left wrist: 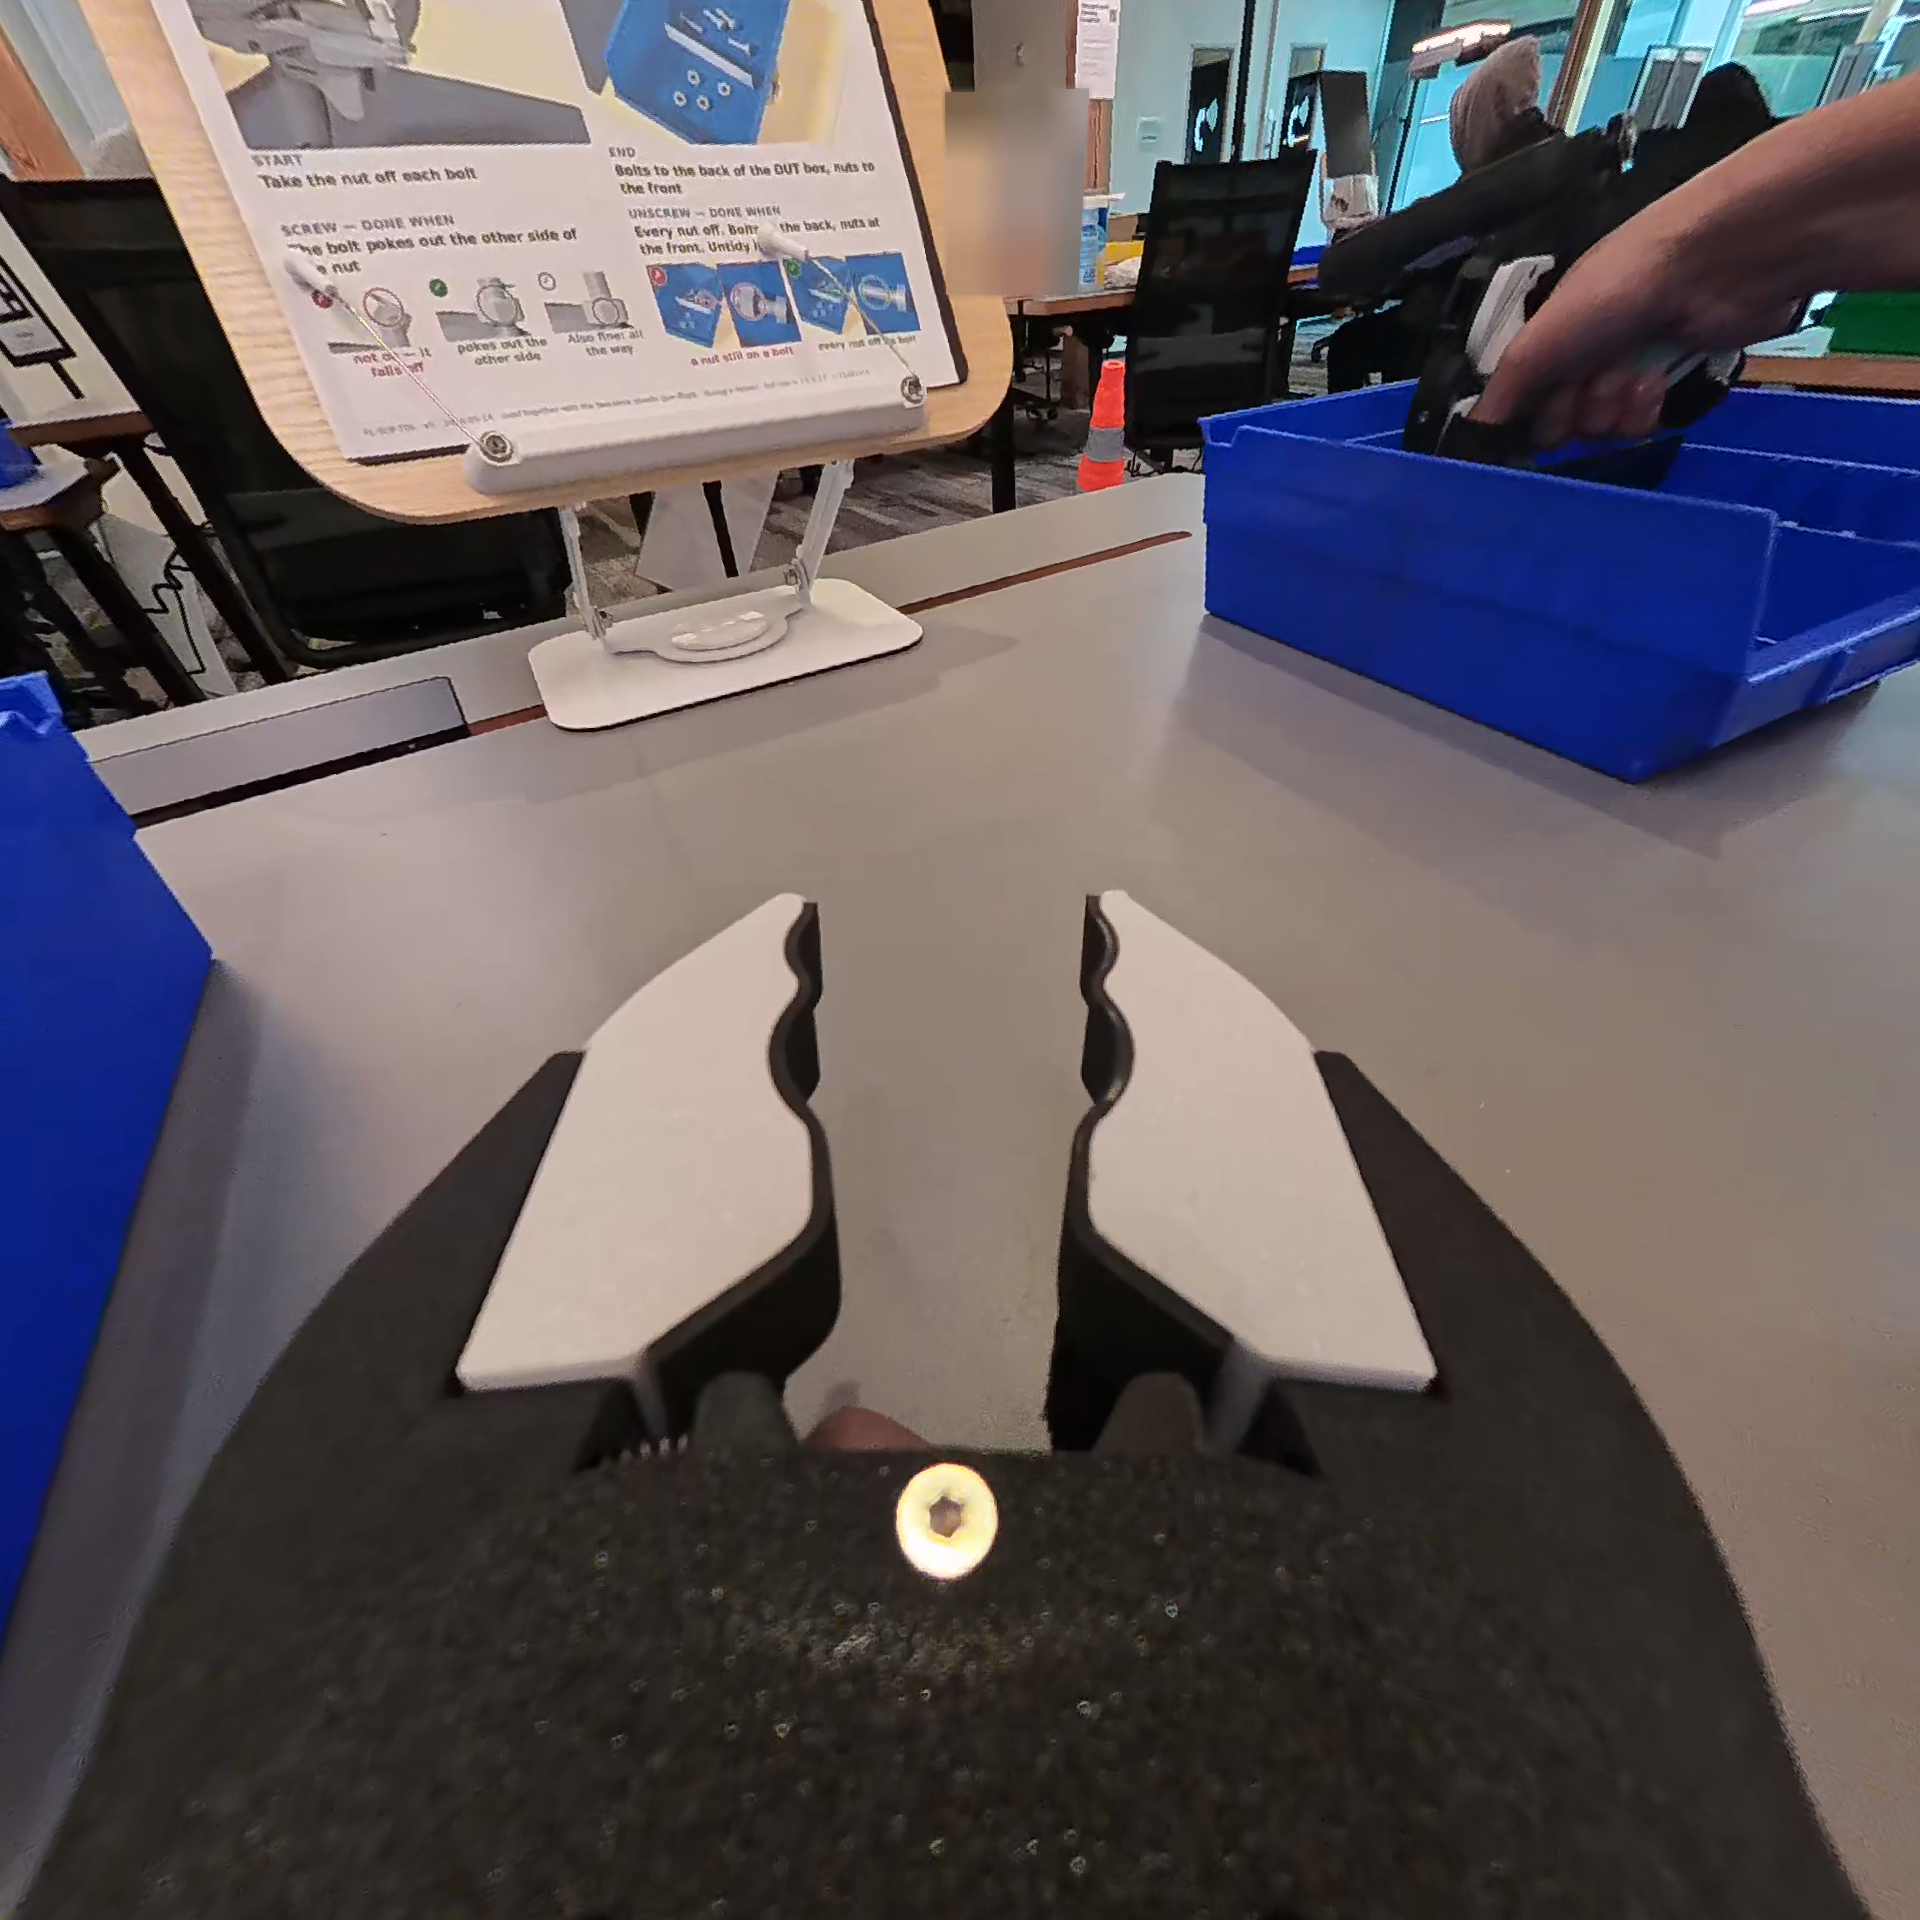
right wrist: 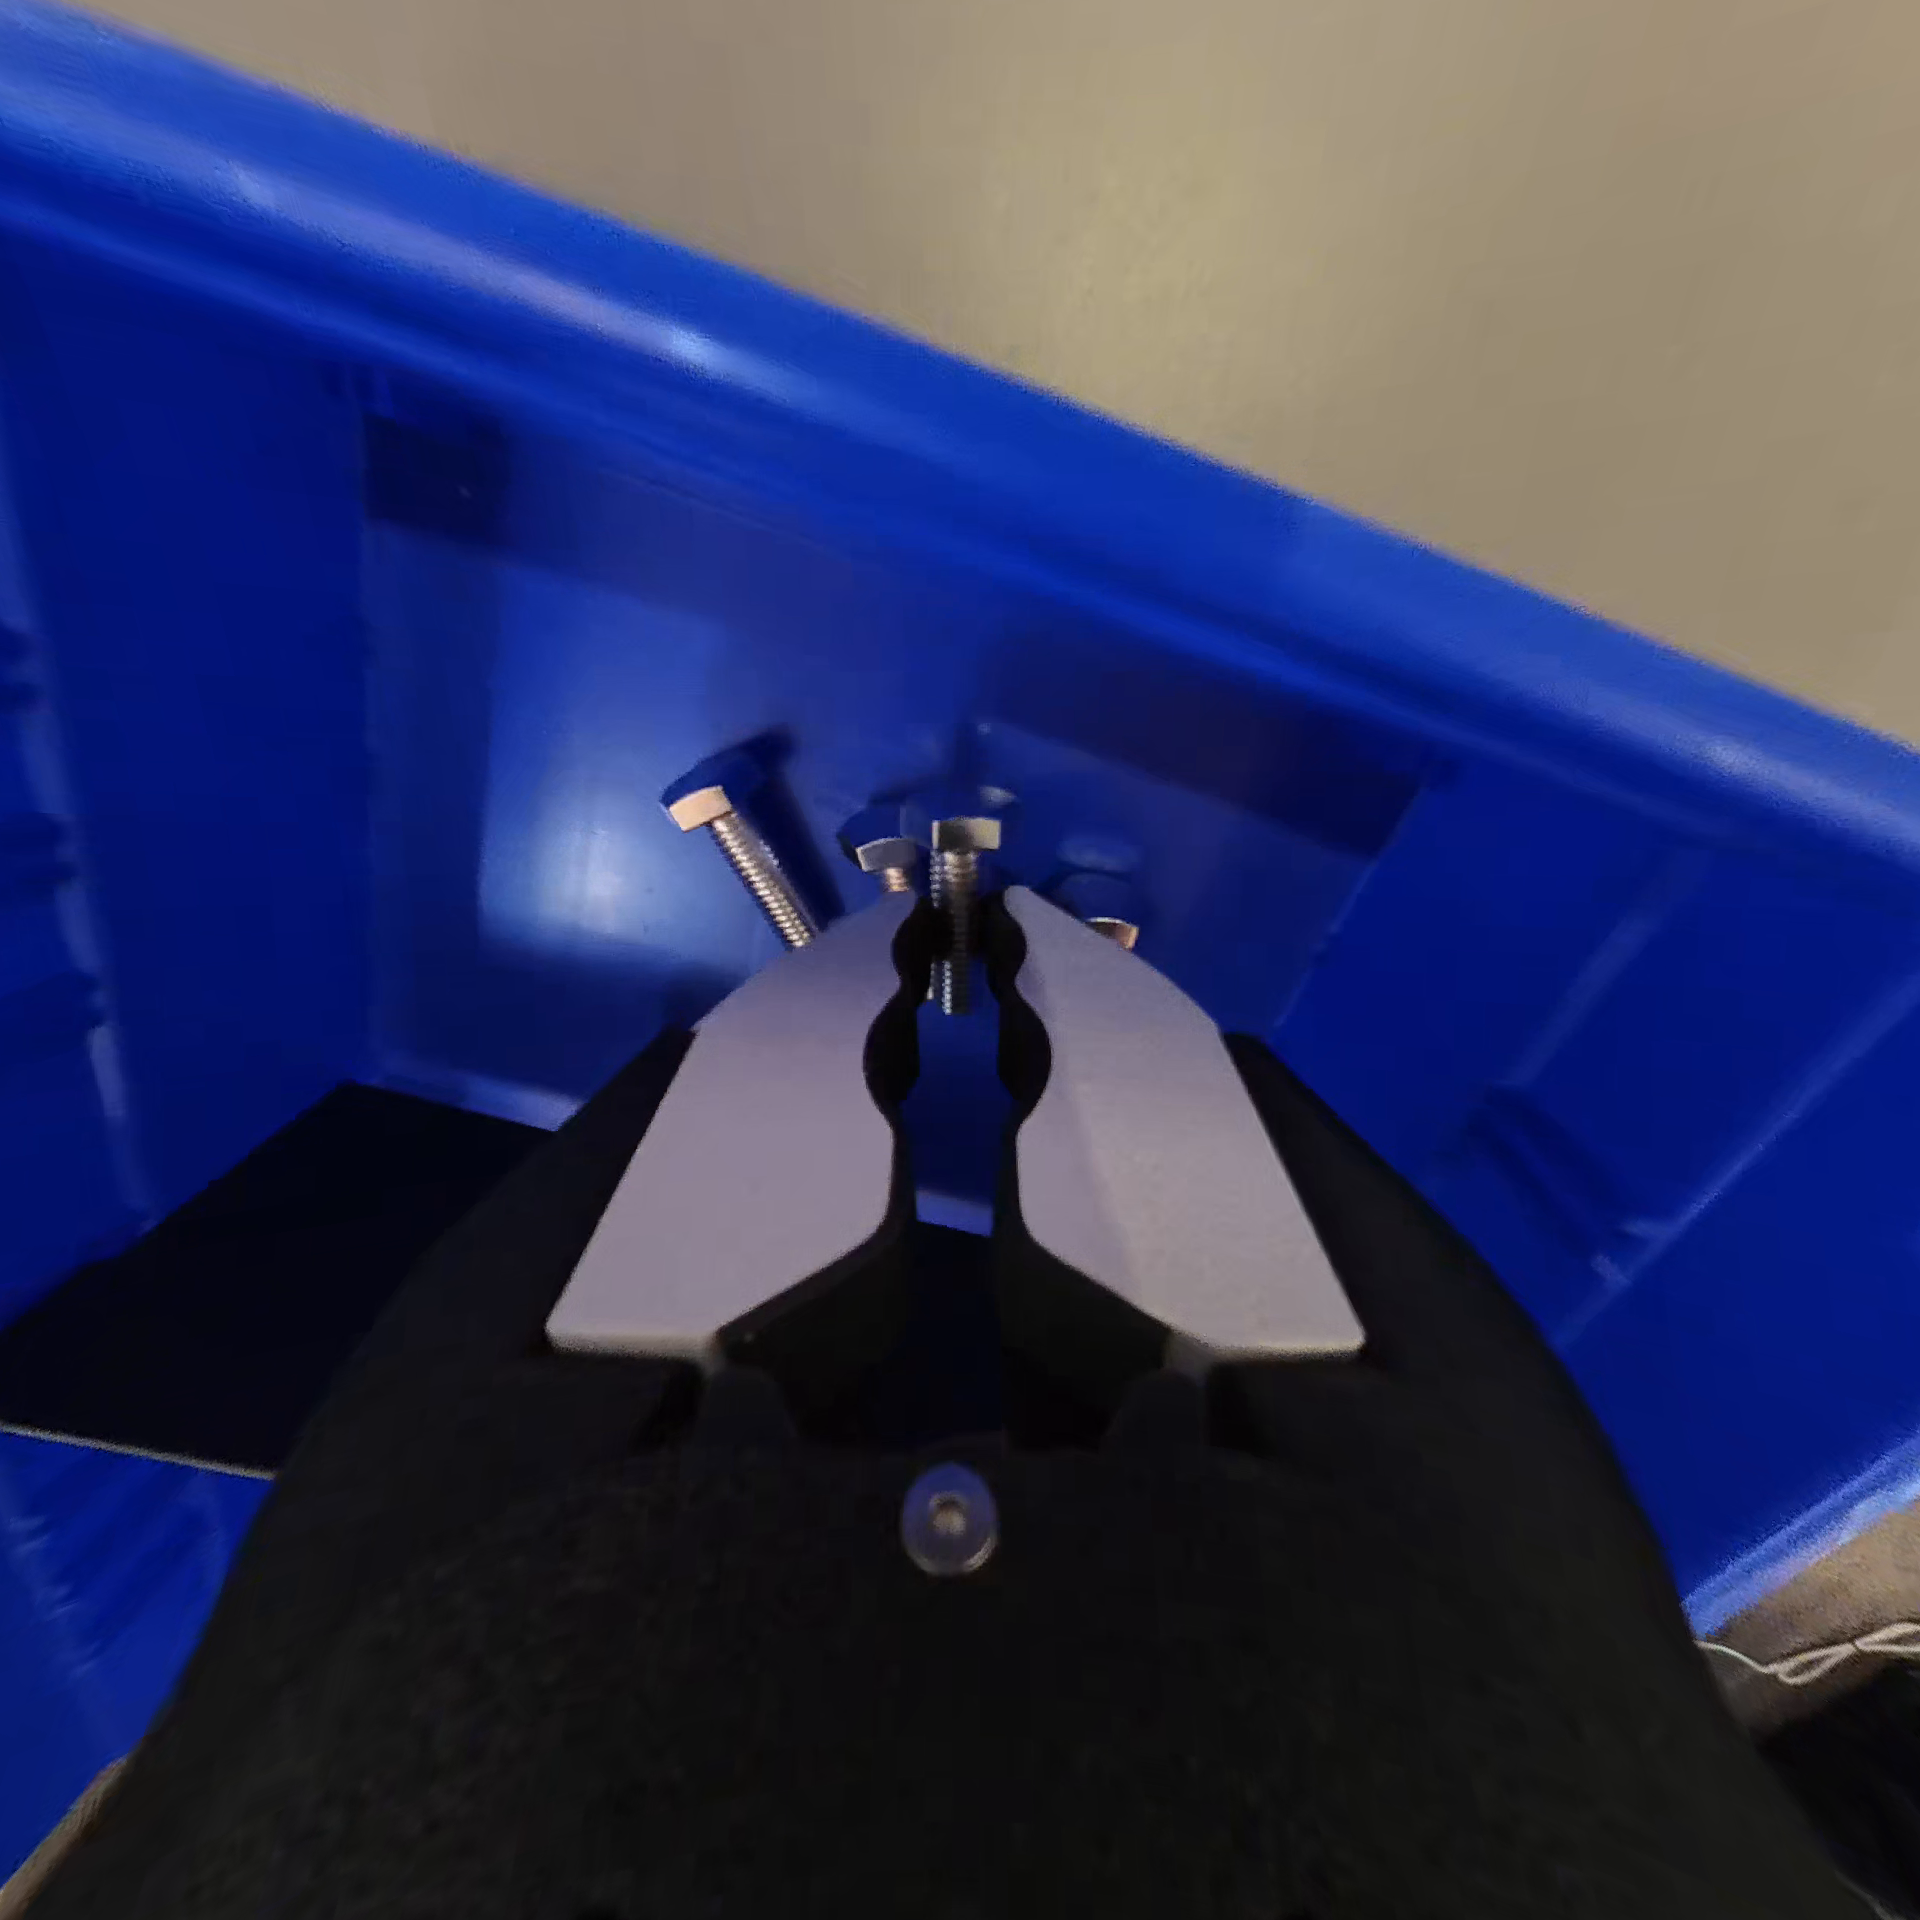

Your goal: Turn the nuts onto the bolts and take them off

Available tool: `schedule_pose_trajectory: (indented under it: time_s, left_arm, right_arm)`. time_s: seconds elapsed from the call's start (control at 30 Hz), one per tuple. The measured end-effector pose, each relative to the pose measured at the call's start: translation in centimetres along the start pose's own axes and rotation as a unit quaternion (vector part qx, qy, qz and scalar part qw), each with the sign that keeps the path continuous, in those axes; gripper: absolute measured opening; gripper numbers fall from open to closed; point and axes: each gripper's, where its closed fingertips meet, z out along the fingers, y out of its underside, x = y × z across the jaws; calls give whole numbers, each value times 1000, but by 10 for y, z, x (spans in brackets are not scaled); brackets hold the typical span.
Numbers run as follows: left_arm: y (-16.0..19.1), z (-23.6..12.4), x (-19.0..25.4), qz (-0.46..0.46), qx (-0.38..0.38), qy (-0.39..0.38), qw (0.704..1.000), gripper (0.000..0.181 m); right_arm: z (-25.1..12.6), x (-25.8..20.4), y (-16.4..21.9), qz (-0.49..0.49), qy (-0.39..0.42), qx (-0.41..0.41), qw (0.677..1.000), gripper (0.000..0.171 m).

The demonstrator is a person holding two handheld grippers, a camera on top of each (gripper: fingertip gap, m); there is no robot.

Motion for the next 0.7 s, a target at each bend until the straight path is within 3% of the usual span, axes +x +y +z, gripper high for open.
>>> schedule_pose_trajectory:
  time_s: [0.03,0.23,0.37,0.47,0.53,0.6,0.7]
  left_arm:
    - [0,0,0,1,0,0,1000,48]
    - [1,1,1,9,-3,-3,1000,48]
    - [-1,-1,-1,2,4,-8,1000,48]
    - [-3,-2,-9,-7,12,-26,1000,47]
    - [-3,-3,-19,-6,13,-49,999,45]
    - [-3,-2,-27,-6,-6,-64,998,42]
    - [-14,-3,-42,-5,-34,-85,996,50]
  right_arm:
    - [0,0,0,4,-2,2,1000,11]
    - [-15,7,-6,-4,32,56,998,26]
    - [-93,-27,-10,-61,83,216,971,40]
    - [-166,-106,8,-117,88,419,896,39]
    - [-187,-176,34,-152,50,524,836,43]
    - [-184,-243,63,-177,-6,596,783,37]
    - [-153,-303,94,-172,-37,644,745,39]
